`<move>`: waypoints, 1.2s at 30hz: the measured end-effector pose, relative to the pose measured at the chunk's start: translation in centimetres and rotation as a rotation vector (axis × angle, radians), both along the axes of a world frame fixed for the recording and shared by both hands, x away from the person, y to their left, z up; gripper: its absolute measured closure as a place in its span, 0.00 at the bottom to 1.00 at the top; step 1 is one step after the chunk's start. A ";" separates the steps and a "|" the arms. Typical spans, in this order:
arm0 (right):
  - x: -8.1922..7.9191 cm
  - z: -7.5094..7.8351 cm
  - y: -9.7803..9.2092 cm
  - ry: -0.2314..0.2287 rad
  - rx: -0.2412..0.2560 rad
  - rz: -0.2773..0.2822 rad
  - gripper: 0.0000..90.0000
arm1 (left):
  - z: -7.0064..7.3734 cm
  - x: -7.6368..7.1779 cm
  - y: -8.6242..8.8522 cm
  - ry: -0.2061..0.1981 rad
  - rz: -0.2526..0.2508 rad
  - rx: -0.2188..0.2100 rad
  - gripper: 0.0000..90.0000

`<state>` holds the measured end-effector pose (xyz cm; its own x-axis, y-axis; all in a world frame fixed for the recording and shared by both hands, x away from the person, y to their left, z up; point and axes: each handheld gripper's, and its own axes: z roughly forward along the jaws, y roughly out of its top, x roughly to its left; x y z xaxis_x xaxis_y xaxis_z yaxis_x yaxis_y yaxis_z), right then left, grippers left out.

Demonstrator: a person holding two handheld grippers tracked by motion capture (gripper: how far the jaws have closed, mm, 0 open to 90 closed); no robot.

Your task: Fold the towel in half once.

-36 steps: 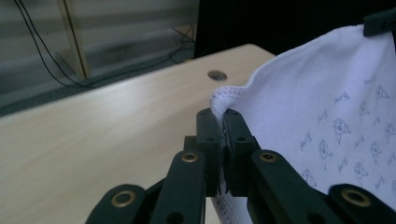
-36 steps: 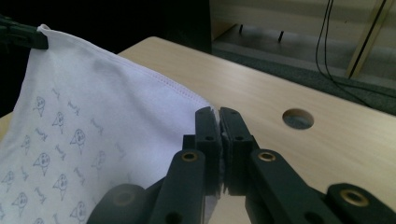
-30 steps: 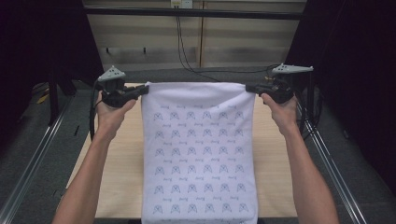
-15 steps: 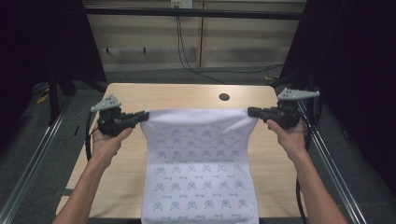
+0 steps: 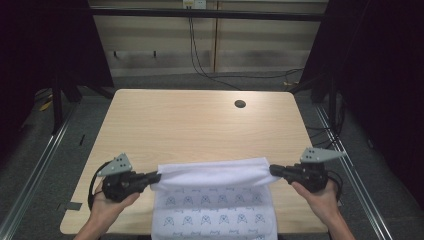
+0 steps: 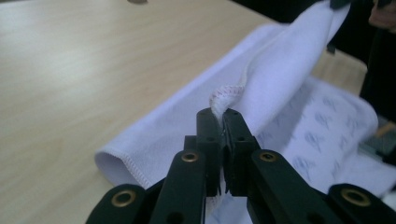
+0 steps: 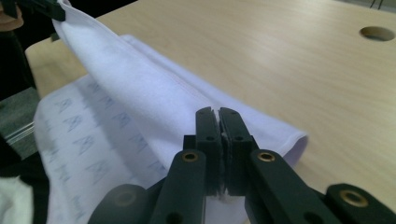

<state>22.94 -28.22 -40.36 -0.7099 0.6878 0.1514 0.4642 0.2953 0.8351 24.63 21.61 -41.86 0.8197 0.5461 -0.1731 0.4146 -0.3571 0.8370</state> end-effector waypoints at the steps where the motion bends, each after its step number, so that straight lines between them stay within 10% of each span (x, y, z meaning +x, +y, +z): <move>1: -0.8 -0.2 0.3 0.010 -0.007 0.012 0.97 | -0.3 -0.4 -0.1 0.017 0.000 0.021 0.97; 14: -2.6 -8.0 2.2 0.271 -0.167 0.052 0.97 | -6.8 -1.9 -1.5 0.195 -0.027 0.196 0.97; 23: -1.8 -8.5 2.8 0.281 -0.209 0.028 0.97 | -7.4 -0.1 -1.6 0.185 0.004 0.194 0.97; 36: 4.0 -8.7 3.4 0.272 -0.203 -0.078 0.97 | -8.1 7.4 -2.0 0.126 0.095 0.180 0.97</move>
<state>26.91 -24.82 -49.09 -0.6067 0.7738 0.1823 0.6894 0.3979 0.6053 31.99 19.59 -49.94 0.7412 0.6511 -0.1637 0.5509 -0.4505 0.7026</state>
